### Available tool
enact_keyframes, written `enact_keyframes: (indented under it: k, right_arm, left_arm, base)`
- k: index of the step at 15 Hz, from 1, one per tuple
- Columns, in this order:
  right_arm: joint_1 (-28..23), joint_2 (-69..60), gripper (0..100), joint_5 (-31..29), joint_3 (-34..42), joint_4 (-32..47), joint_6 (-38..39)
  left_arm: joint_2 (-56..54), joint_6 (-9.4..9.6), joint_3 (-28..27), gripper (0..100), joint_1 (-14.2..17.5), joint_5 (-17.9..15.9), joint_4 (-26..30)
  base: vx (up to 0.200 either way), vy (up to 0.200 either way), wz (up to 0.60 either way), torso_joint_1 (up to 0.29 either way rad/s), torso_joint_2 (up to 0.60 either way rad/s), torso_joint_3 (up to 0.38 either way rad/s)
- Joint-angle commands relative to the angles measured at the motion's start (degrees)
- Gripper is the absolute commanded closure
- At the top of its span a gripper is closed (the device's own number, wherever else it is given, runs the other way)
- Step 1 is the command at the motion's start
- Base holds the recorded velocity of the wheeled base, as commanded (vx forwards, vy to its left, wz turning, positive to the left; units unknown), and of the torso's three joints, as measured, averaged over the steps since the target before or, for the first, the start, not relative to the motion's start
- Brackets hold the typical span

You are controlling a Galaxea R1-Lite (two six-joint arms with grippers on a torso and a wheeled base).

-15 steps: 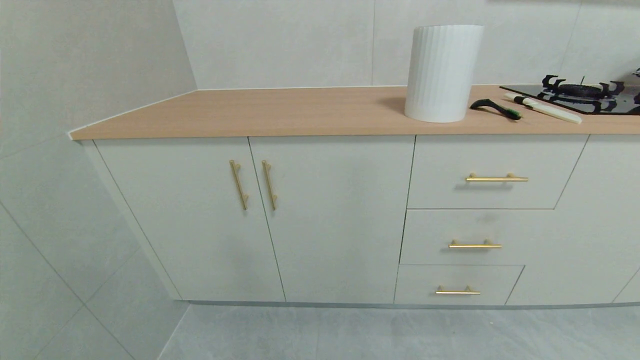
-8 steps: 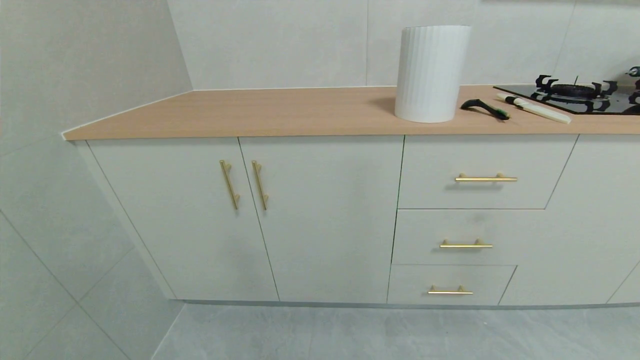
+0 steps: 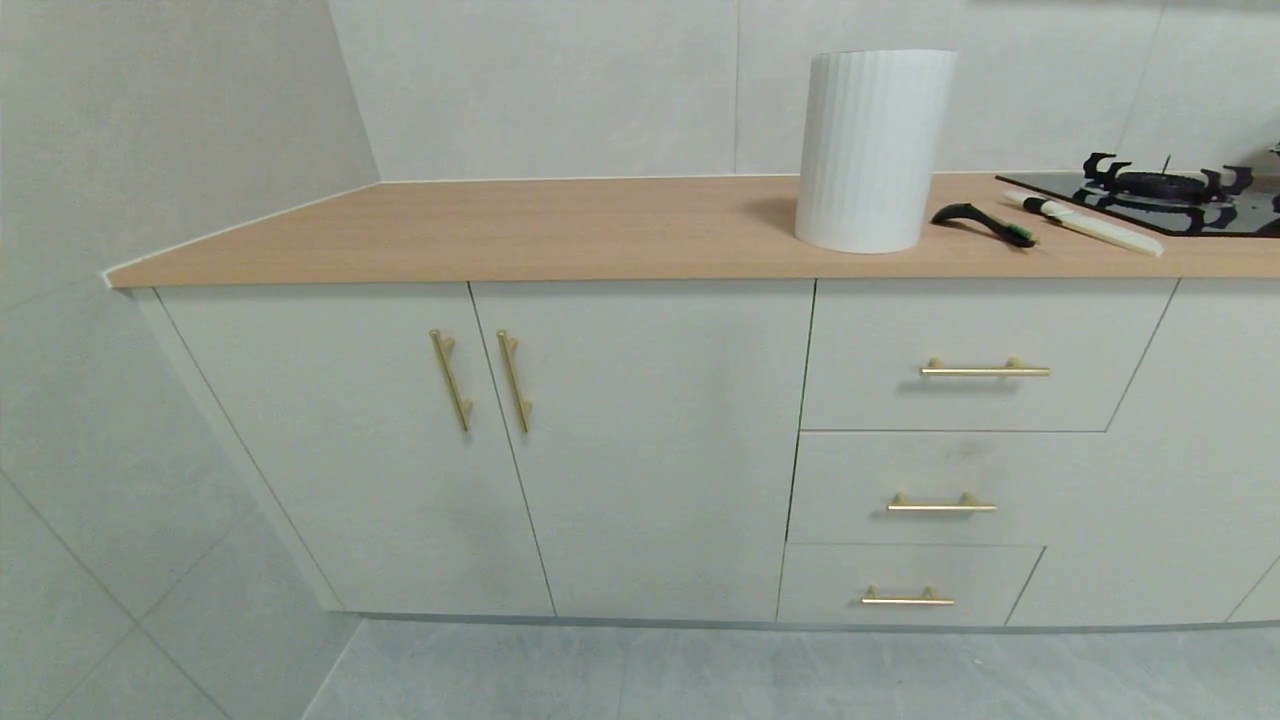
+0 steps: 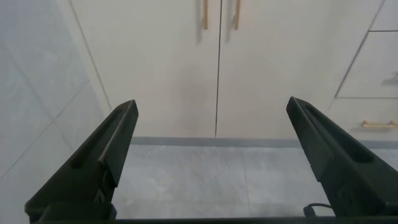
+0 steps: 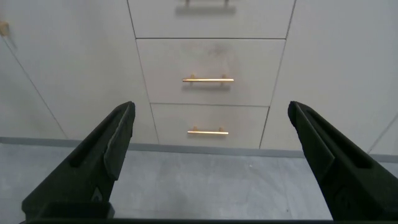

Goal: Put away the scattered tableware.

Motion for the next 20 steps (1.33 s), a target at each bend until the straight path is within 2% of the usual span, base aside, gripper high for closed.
enact_keyframes:
  k: [1,4,15,18,20]
  right_arm:
    - [0.01,0.09,0,0.01,0.1,-0.01,0.08]
    - [0.01,0.09,0,0.01,0.01,-0.01,0.0]
    - [0.01,0.09,0,0.01,0.01,-0.01,0.08]
    - [0.01,0.09,0,0.01,0.1,-0.01,0.08]
    - [-0.08,0.09,0,-0.07,0.1,-0.01,0.08]
  left_arm:
    - [0.05,0.0,0.02,0,0.08,0.01,0.01]
    - [0.05,0.0,0.02,0,0.08,0.01,0.01]
    - [0.05,0.0,0.02,0,-0.01,0.01,0.01]
    - [0.05,0.0,0.02,0,0.08,0.01,0.01]
    - [0.05,0.0,0.02,0,-0.01,0.01,0.01]
  base:
    - [0.2,0.0,0.0,0.002,0.0,-0.002]
    - [0.2,0.0,0.0,0.004,0.0,0.005]
    - [0.0,0.0,0.0,0.0,0.0,0.0]
    - [0.0,-0.2,0.0,0.002,0.0,0.001]
    - [0.0,0.0,0.0,0.0,0.0,0.0]
